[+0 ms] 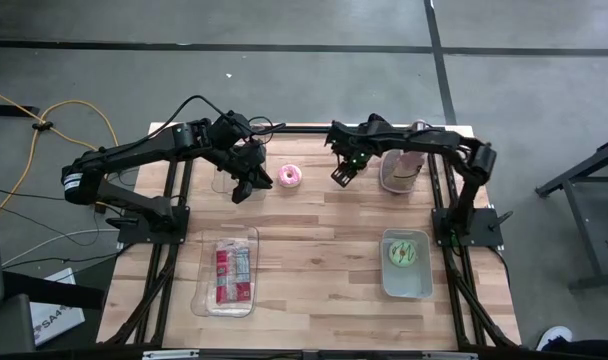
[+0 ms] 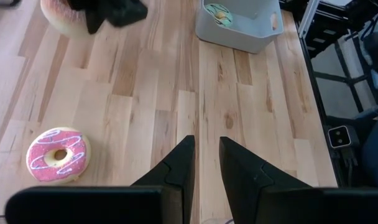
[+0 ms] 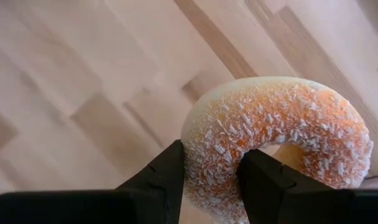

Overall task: Pick & Place Food Item
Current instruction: Put the orange donut into the gray bin

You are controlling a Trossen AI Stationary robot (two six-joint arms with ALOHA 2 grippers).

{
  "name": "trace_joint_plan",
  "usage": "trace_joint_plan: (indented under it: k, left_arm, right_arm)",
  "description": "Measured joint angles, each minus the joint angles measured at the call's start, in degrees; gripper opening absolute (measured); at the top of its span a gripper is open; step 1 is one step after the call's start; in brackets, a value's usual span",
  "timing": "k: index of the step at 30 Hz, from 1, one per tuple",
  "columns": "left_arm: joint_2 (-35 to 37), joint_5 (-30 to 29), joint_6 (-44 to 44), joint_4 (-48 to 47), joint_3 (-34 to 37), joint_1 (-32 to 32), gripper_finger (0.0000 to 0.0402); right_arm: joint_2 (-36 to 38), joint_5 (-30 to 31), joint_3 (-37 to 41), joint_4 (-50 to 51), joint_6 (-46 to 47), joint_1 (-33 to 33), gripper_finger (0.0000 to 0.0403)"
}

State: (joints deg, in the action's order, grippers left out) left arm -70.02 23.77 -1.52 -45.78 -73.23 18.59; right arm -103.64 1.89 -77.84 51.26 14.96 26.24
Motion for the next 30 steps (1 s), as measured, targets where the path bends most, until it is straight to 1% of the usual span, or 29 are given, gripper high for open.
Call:
trace_joint_plan:
  k: [3, 8, 13, 21, 25, 30]
  left_arm:
    - [0.00, 0.00, 0.00, 0.00, 0.00, -0.02, 0.0070]
    - [0.00, 0.00, 0.00, 0.00, 0.00, 0.00, 0.0070]
    - [0.00, 0.00, 0.00, 0.01, 0.00, -0.01, 0.0070]
    - [0.00, 0.00, 0.00, 0.02, 0.00, -0.02, 0.0070]
    - [0.00, 0.00, 0.00, 0.01, 0.00, -0.01, 0.0070]
    - [0.00, 0.00, 0.00, 0.00, 0.00, 0.00, 0.0070]
  right_arm:
    - [3.20, -0.95, 0.00, 0.72, 0.00, 0.01, 0.0121]
    - [8.48, -0.92, 0.00, 2.05, 0.00, -0.33, 0.0121]
    - [11.88, -0.70, -0.04, 2.81, 0.00, -1.84, 0.0121]
    - [12.80, -0.75, -0.04, 3.70, 0.46, -6.02, 0.0121]
    - [12.80, -0.93, -0.04, 6.34, 3.00, -8.47, 0.0121]
    - [12.80, -4.63, -0.04, 11.65, 6.10, -11.60, 0.0121]
